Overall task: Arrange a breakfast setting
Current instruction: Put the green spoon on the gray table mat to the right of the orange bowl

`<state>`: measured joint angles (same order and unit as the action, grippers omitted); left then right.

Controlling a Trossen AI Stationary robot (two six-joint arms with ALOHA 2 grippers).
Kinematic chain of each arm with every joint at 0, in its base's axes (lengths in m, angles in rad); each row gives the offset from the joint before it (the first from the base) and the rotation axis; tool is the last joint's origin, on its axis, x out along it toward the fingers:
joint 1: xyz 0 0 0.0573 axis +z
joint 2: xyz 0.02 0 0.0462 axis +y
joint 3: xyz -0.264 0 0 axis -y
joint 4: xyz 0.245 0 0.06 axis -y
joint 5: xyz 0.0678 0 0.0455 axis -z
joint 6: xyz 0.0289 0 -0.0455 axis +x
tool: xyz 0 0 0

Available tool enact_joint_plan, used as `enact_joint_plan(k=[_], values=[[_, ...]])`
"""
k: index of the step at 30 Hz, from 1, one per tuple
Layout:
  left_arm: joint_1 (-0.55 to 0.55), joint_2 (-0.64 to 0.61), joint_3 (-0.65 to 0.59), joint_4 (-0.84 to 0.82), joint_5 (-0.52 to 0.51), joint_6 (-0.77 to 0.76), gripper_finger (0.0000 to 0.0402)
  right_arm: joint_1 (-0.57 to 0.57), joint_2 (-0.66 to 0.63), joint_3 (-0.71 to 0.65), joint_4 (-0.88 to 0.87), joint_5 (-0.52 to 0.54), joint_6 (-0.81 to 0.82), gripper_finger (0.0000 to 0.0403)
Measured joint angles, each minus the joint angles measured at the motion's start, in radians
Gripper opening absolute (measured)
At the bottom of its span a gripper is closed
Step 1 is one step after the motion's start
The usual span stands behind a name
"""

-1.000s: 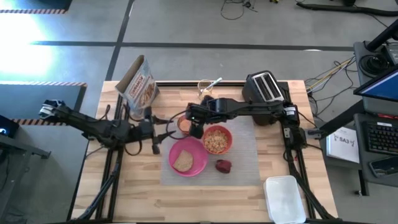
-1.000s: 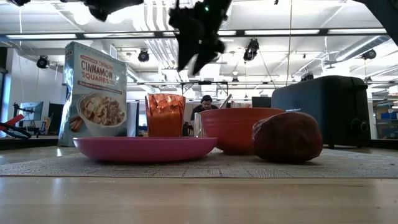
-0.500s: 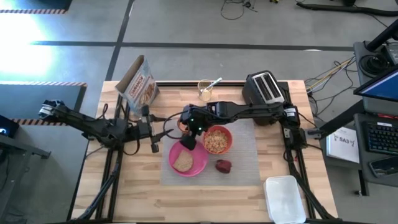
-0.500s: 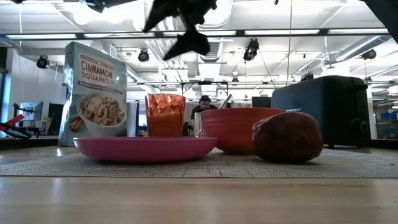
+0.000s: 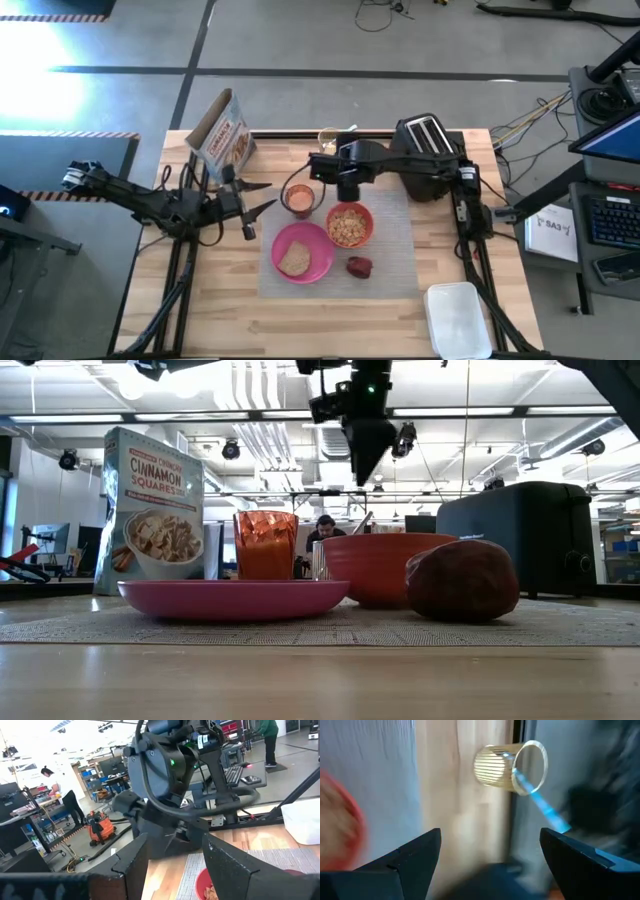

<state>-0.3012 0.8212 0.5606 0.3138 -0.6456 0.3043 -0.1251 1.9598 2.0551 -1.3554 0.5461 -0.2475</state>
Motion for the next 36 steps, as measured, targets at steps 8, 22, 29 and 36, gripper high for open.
enact_joint_plan(k=[8, 22, 29, 36], values=[[0.0, -0.008, 0.0, -0.03, 0.0, 0.001, 0.0168, -0.059, 0.056, -0.048, 0.048, 0.251, -0.536, 0.0328], [0.0, -0.066, 0.0, -0.103, -0.001, -0.028, 0.0168, -0.184, 0.206, -0.053, 0.125, 0.401, -0.55, 0.0328], [0.0, -0.067, -0.002, -0.107, -0.002, -0.027, 0.0168, -0.215, 0.216, -0.056, 0.207, 0.46, -0.549, 0.0326], [0.0, -0.068, -0.002, -0.107, -0.002, -0.026, 0.0168, -0.242, 0.216, -0.053, 0.287, 0.46, -0.548, 0.0324]])
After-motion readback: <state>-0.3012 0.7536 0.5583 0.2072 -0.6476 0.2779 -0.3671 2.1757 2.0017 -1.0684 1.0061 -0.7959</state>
